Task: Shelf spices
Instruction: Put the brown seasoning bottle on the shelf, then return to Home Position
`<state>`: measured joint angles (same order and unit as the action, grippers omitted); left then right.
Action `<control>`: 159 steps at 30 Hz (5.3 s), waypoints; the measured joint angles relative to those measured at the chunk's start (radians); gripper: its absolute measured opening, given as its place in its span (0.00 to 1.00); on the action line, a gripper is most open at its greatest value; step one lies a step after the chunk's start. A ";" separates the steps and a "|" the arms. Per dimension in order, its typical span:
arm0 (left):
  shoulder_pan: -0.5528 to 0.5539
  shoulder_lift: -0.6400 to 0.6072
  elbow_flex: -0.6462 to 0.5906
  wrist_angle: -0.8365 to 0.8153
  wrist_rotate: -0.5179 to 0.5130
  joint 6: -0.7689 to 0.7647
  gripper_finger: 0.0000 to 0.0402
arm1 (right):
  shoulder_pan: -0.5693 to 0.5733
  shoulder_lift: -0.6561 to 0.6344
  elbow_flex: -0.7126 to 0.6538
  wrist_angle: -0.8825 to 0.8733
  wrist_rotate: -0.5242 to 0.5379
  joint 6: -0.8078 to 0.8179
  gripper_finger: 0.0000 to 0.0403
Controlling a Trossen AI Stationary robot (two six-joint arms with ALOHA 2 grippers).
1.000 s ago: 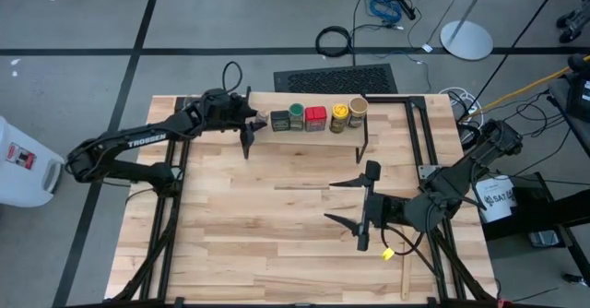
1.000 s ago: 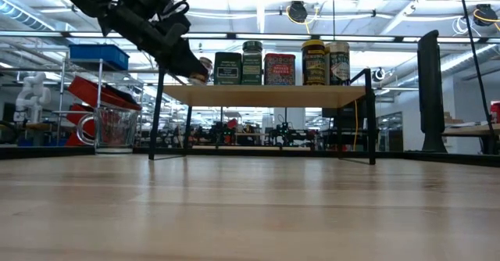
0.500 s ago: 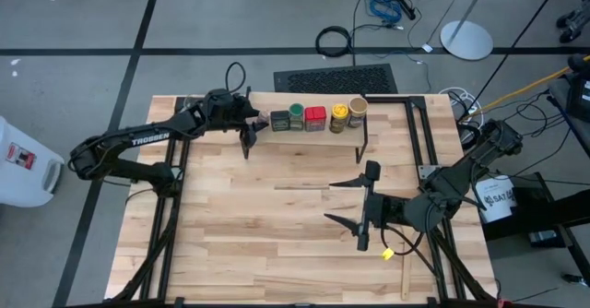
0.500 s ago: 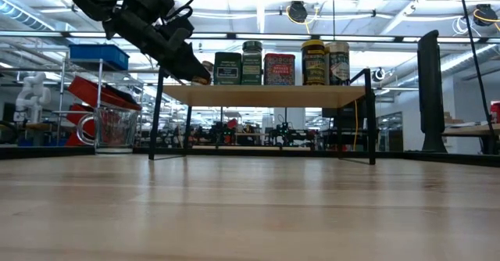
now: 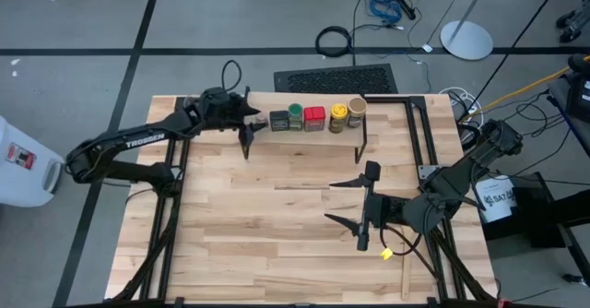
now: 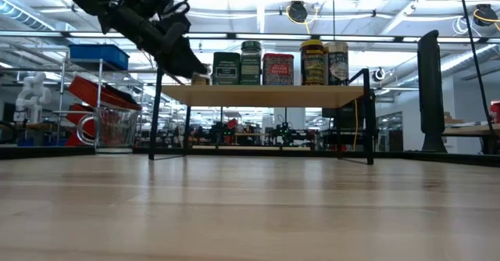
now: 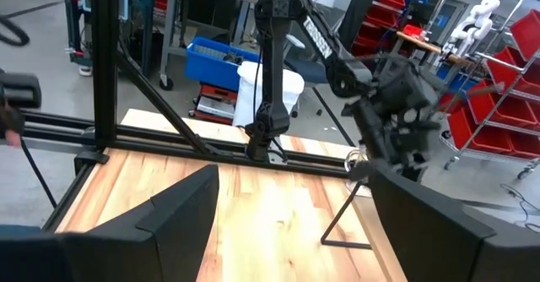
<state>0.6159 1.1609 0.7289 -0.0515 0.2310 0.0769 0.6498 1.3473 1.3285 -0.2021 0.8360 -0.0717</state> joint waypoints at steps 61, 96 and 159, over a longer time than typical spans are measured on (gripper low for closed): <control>-0.880 -0.430 0.000 -0.234 -0.380 -0.132 0.06 | -0.100 -0.002 0.000 -0.627 -0.004 0.428 0.16; -1.088 -0.885 -0.519 0.044 -0.624 -0.112 0.03 | -0.155 -0.733 -1.051 0.378 -0.440 0.243 0.00; -0.831 -0.937 -0.721 0.148 -0.391 -0.116 0.03 | -0.478 -1.041 -1.315 0.352 -0.759 0.198 0.00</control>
<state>-0.2153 0.2237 0.0074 0.0967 -0.1596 -0.0395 0.1721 0.3060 0.0139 0.1496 0.0773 0.1265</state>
